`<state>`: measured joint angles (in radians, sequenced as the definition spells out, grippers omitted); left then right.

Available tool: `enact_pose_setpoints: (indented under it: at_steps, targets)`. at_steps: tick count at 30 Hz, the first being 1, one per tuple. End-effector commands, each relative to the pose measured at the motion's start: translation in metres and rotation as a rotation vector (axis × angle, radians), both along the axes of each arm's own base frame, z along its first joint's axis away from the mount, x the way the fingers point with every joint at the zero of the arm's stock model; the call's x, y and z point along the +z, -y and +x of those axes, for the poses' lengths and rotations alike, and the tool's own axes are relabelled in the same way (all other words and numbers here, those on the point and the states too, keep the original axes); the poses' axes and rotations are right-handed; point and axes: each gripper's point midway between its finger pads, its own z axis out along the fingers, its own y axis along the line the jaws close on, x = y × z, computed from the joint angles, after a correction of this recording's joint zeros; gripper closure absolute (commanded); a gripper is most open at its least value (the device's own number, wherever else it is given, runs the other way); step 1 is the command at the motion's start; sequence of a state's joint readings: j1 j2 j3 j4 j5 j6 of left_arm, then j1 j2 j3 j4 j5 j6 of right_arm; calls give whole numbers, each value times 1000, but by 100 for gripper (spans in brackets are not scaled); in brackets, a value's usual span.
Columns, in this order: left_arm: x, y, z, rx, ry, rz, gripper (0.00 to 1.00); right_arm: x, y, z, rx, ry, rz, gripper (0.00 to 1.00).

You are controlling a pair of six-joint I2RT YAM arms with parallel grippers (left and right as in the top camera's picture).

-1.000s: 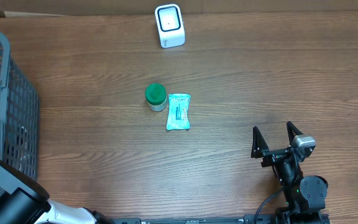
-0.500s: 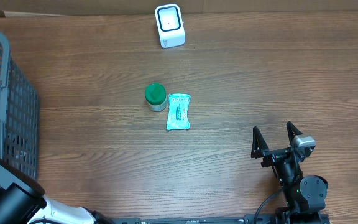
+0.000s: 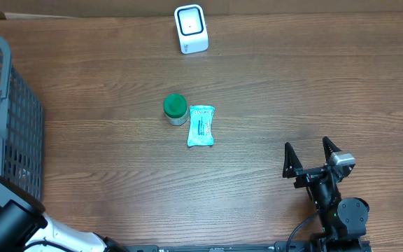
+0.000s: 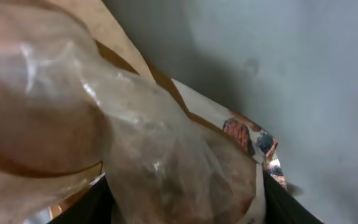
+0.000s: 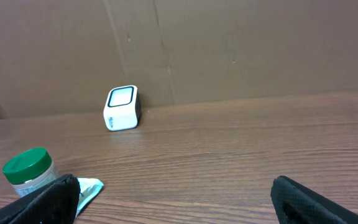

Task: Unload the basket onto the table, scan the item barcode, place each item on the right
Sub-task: 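Reach into the basket and grasp the clear mushroom bag with left gripper, then carry the mushroom bag right of the tissue pack and release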

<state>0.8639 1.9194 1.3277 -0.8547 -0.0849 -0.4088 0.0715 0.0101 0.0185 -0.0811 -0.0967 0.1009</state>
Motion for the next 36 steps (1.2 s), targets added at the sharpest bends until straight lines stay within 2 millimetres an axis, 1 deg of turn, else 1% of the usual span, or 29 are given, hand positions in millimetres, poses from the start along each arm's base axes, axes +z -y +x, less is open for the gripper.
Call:
enact_pose_setpoints:
  at_steps: [1,4,6,8,9,10,11,12,13,15,16,17,19,20,21,22,24,25,26,27,28,29,31,33,35,36]
  targets:
    - [12,3,13,-18,12,-67,66,-2,2,1,-12,1,3,0]
    - [42,0,23,-21,43,-78,69,-2,2,1,-12,1,3,0]
    - [84,-3,40,-31,119,-90,73,-2,2,1,-12,1,3,0]
    - [108,-3,48,-38,164,-93,75,-2,2,1,-12,1,3,0]
    - [134,-2,55,-43,209,-89,75,-2,2,1,-12,1,3,0]
    - [143,-2,57,-46,225,-87,75,-2,2,1,-12,1,3,0]
    - [160,-1,60,-51,250,-79,75,-2,2,1,-12,1,3,0]
    - [168,-1,61,-53,259,-73,75,-2,2,1,-12,1,3,0]
    - [181,0,62,-57,277,-63,75,-2,2,1,-12,1,3,0]
    - [215,1,64,-67,324,-26,76,-2,2,1,-12,1,3,0]
    - [236,3,66,-78,365,-6,76,-2,2,1,-12,1,3,0]
    - [264,10,72,-102,446,12,76,-2,2,1,-12,1,3,0]
    - [300,26,82,-148,579,9,75,-2,2,1,-12,1,3,0]
    - [319,35,87,-164,654,0,75,-2,2,1,-12,1,3,0]
    - [352,54,94,-200,783,-21,74,-2,2,1,-12,1,3,0]
    - [373,69,97,-241,859,-30,74,-2,2,1,-12,1,3,0]
    - [400,95,100,-320,943,-38,74,-2,2,1,-12,1,3,0]
    - [409,109,100,-359,969,-42,74,-2,2,1,-12,1,3,0]
    - [419,130,101,-427,987,-35,73,-2,2,1,-12,1,3,0]
    - [431,168,103,-569,1004,-22,73,-2,2,1,-12,1,3,0]
    - [436,189,105,-647,1011,-20,73,-2,2,1,-12,1,3,0]
    - [439,214,107,-739,1015,-20,73,-2,2,1,-12,1,3,0]
    - [440,250,112,-868,1007,-21,73,-2,2,1,-12,1,3,0]
    - [435,285,116,-977,969,-13,73,-2,2,1,-12,1,3,0]
    - [427,312,121,-1046,915,13,73,-2,2,1,-12,1,3,0]
    - [418,339,124,-1114,860,50,73,-2,2,1,-12,1,3,0]
